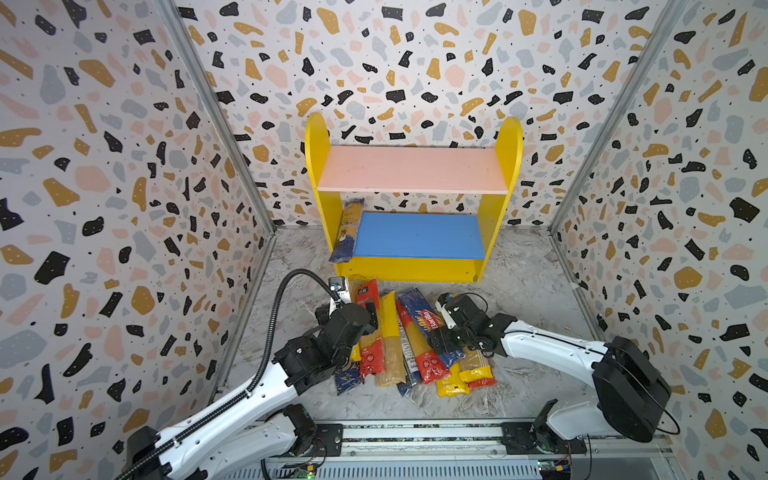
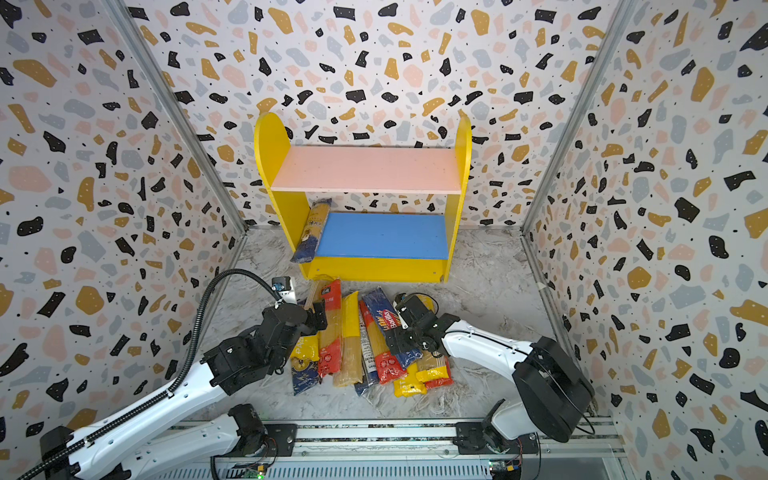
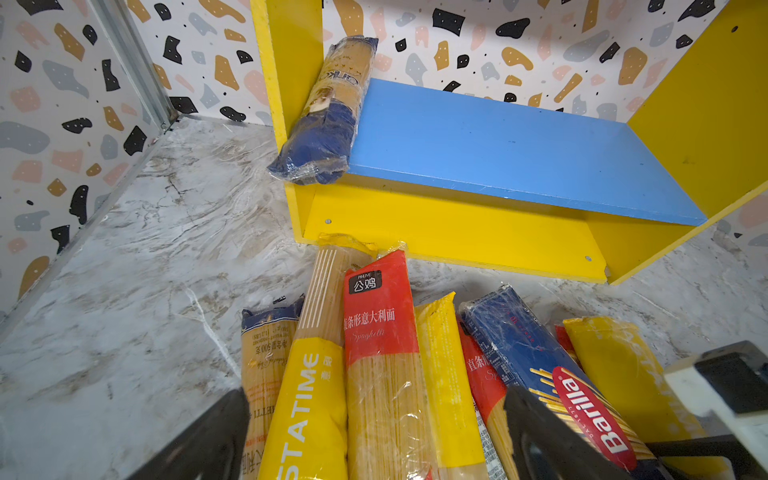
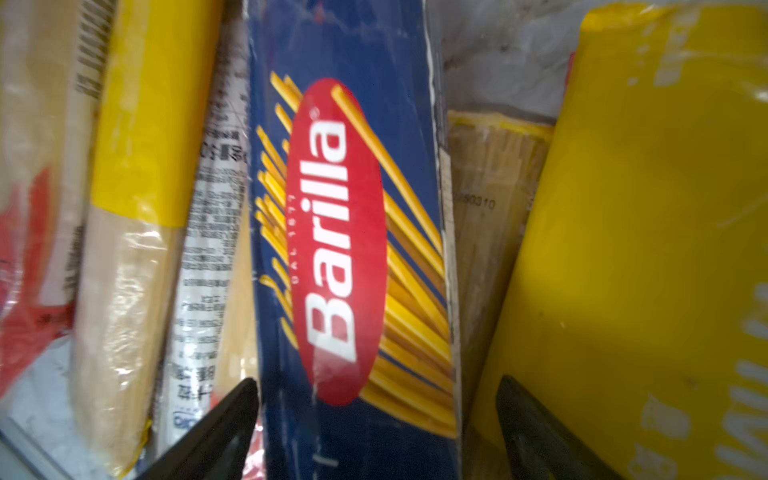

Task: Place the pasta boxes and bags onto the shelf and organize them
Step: 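Close the right gripper on the blue Barilla box among the bags, then lift the Barilla box with the right gripper toward the blue shelf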

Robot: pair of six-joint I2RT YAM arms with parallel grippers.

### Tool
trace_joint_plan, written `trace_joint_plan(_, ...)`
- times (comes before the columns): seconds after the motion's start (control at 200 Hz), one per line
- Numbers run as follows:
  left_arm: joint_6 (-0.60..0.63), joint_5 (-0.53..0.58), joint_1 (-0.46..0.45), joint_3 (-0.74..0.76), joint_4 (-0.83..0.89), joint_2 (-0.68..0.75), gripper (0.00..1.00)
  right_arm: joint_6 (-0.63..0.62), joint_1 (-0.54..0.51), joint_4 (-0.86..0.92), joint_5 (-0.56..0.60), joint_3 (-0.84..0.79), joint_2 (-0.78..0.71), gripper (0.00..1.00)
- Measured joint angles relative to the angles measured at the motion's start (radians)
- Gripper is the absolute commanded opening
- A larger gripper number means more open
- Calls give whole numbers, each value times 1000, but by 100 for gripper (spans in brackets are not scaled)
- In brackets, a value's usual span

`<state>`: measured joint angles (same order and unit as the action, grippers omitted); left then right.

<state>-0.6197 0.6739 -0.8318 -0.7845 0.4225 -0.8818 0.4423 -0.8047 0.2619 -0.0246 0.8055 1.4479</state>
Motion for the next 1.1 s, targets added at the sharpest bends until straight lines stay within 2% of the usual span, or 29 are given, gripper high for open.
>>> trace_joint_plan(0.24,0,0,1,0,0,10,95,-11,-47,-5,42,33,86,84)
trace_joint_plan(0.31,-1,0,1,3,0,21,95,-14,-51,-4,49,45,98,77)
trace_joint_plan(0.476,-1,2,1,21,2,49,95,-16,-51,-10,69,58,114,53)
trace_joint_plan(0.671,-1,9,4,28,7,69,95,-19,-50,-14,57,57,105,36)
trace_joint_plan(0.736,-2,13,5,27,10,73,95,-19,-39,-25,34,48,96,33)
trace_joint_plan(1.101,-2,25,6,27,37,92,95,2,81,-63,-230,-70,-48,30)
